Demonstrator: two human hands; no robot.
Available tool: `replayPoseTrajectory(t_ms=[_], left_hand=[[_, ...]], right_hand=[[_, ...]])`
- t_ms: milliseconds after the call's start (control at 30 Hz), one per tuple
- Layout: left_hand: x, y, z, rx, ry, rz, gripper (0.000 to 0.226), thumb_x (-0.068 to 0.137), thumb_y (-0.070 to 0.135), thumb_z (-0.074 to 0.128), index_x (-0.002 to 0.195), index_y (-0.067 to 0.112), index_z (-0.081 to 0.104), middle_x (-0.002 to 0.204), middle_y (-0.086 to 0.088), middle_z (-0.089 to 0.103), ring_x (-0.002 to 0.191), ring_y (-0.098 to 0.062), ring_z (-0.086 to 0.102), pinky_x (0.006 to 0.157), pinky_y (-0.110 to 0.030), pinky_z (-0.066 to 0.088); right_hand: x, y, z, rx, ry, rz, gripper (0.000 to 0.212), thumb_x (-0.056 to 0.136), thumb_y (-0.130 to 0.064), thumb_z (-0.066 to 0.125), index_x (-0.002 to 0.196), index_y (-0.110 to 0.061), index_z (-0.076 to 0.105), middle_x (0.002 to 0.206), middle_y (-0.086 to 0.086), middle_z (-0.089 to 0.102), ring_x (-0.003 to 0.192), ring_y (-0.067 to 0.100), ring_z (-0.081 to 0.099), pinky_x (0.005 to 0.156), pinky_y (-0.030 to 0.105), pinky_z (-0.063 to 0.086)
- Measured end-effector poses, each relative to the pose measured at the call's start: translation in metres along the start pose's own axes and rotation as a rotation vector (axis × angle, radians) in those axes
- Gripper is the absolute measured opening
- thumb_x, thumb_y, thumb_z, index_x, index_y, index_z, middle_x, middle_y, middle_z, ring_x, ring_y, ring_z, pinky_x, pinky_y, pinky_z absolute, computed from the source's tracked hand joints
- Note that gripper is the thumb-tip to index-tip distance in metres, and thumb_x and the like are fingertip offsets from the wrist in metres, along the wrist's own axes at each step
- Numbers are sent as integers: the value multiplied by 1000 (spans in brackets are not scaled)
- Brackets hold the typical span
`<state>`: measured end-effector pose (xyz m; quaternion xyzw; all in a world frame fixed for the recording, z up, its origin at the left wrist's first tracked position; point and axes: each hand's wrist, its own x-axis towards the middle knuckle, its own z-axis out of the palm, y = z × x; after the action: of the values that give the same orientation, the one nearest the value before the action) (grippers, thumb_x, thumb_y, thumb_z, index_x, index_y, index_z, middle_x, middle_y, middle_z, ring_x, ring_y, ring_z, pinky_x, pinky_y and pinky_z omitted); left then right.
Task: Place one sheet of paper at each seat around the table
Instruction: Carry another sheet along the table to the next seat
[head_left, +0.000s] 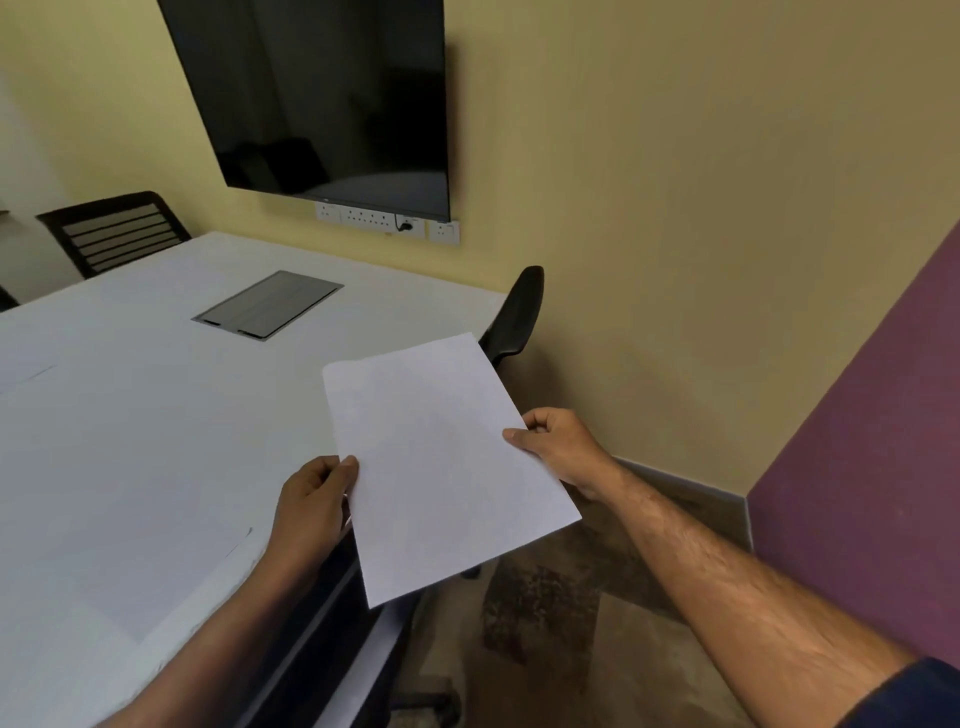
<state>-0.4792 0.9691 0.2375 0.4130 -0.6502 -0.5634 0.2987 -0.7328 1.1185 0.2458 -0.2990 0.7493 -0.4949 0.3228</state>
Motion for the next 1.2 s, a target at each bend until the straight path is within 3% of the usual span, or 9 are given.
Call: replayPoseTrajectory(t_ms=[267, 333, 500, 767, 867, 1000, 1100, 1200], left_hand=[[46, 8, 37, 0, 95, -24, 31, 99, 26, 53, 74, 9, 61, 47, 15, 50, 40, -3, 42, 50, -26, 35], [66, 5, 42, -16, 110, -39, 29, 98, 26, 53, 75, 10, 62, 48, 15, 52, 41, -3, 44, 49, -22, 36], [124, -6, 58, -58, 140, -119, 27, 98, 21, 54, 77, 6, 62, 47, 11, 47, 48, -15, 34, 51, -31, 31], [192, -19, 73, -68, 174, -190, 21, 96, 13, 53, 78, 9, 63, 49, 9, 51, 49, -13, 43, 56, -33, 39], [211, -21, 79, -61, 221, -195, 20, 97, 15, 53, 83, 8, 65, 50, 6, 53, 53, -15, 46, 57, -35, 42], [246, -27, 83, -62, 312, -212, 19, 98, 18, 53, 87, 11, 67, 54, 4, 57, 57, -17, 51, 59, -35, 46], [277, -31, 89, -74, 383, -222, 19, 98, 18, 53, 87, 12, 67, 58, 2, 59, 58, -17, 53, 60, -34, 47], [309, -31, 97, -80, 455, -230, 20, 97, 18, 54, 81, 14, 64, 54, 7, 58, 57, -16, 54, 59, -34, 47]], right_hand=[[81, -3, -24, -29, -76, -31, 18, 88, -33, 71, 89, -15, 69, 90, 2, 75, 79, 19, 72, 71, 35, 57], [107, -7, -26, -54, -98, -45, 18, 88, -32, 72, 88, -15, 69, 90, 2, 75, 77, 18, 72, 69, 32, 55], [176, -22, -27, -92, -149, -65, 12, 87, -29, 73, 83, -19, 69, 80, -4, 74, 64, 6, 71, 55, 19, 51], [276, -26, -24, -132, -237, -34, 17, 89, -29, 72, 88, -12, 70, 90, 9, 76, 73, 15, 73, 62, 23, 57], [311, -27, -20, -147, -283, -41, 29, 89, -30, 71, 93, -2, 69, 95, 18, 73, 84, 27, 73, 73, 32, 58], [363, -27, -14, -146, -337, -47, 27, 90, -35, 69, 91, -9, 73, 95, 11, 74, 89, 19, 71, 84, 35, 57], [406, -26, -14, -163, -390, -38, 22, 91, -37, 67, 87, -16, 74, 82, -7, 74, 78, 7, 69, 69, 19, 52], [454, -30, -15, -155, -411, -34, 27, 90, -36, 69, 87, -9, 73, 68, -5, 67, 61, 6, 59, 57, 19, 49]])
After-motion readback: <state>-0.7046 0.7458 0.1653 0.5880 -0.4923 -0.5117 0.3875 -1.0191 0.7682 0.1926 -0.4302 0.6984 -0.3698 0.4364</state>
